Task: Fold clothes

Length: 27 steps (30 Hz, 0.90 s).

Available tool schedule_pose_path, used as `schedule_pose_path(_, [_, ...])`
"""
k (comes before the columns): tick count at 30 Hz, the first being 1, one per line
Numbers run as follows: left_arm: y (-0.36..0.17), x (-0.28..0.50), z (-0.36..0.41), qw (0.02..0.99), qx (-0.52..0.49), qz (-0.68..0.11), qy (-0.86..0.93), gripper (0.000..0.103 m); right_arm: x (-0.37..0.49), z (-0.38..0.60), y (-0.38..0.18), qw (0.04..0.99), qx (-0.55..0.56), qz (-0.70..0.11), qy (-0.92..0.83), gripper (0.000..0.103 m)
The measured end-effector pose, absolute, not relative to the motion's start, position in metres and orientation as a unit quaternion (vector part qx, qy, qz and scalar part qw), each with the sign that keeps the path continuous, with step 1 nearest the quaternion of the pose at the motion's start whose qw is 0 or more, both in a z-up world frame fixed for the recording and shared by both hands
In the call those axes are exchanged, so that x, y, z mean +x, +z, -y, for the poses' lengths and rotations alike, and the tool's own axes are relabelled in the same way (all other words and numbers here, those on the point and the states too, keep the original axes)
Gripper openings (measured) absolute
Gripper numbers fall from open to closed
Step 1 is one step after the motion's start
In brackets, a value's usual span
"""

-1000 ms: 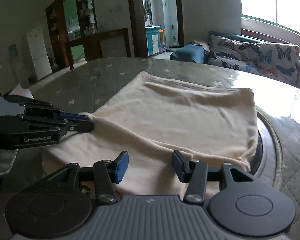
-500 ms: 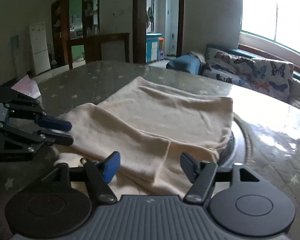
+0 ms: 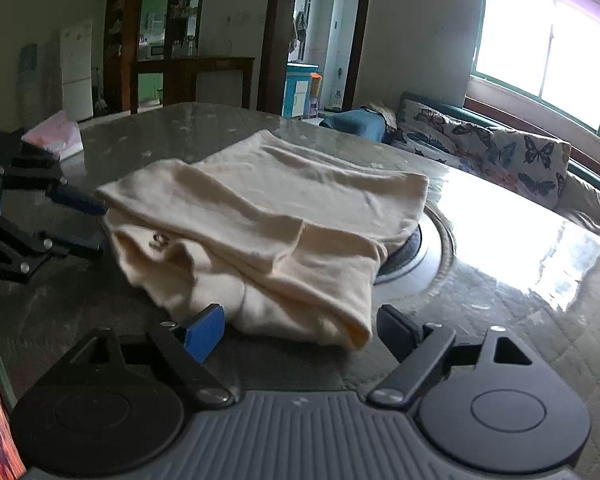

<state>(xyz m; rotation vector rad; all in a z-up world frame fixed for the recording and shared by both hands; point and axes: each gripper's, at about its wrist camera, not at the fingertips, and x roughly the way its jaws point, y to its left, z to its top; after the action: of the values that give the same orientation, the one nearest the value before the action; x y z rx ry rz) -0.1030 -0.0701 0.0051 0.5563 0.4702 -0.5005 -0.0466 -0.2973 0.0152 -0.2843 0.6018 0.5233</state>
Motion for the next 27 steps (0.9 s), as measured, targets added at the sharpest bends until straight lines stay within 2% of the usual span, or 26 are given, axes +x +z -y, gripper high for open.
schedule_pose_path(5, [0.000, -0.102, 0.080, 0.898, 0.287, -0.210, -0.259, 0.040, -0.048, 0.306, 0.007, 0.911, -0.133, -0.303, 0.245, 0.087])
schedule_pose_path(7, [-0.001, -0.099, 0.082, 0.897, 0.289, -0.205, -0.263, 0.040, -0.046, 0.310, 0.003, 0.912, -0.127, -0.306, 0.243, 0.094])
schedule_pose_path(11, [-0.003, -0.092, 0.082, 0.900, 0.277, -0.205, -0.266, 0.041, -0.039, 0.316, 0.000, 0.911, -0.107, -0.317, 0.242, 0.100])
schedule_pose_path(14, [-0.003, -0.088, 0.081, 0.903, 0.267, -0.208, -0.267, 0.048, -0.033, 0.320, -0.002, 0.907, -0.089, -0.332, 0.244, 0.103])
schedule_pose_path(16, [-0.003, -0.086, 0.080, 0.904, 0.262, -0.209, -0.264, 0.057, -0.031, 0.322, -0.003, 0.906, -0.082, -0.335, 0.247, 0.103])
schedule_pose_path(21, [-0.003, -0.086, 0.079, 0.904, 0.263, -0.204, -0.270, 0.069, -0.033, 0.322, -0.004, 0.906, -0.084, -0.334, 0.247, 0.103])
schedule_pose_path(26, [-0.004, -0.088, 0.082, 0.901, 0.272, -0.194, -0.276, 0.075, -0.033, 0.321, -0.004, 0.906, -0.085, -0.333, 0.245, 0.103])
schedule_pose_path(27, [-0.004, -0.088, 0.082, 0.902, 0.274, -0.192, -0.272, 0.082, -0.033, 0.321, -0.004, 0.906, -0.085, -0.333, 0.245, 0.103])
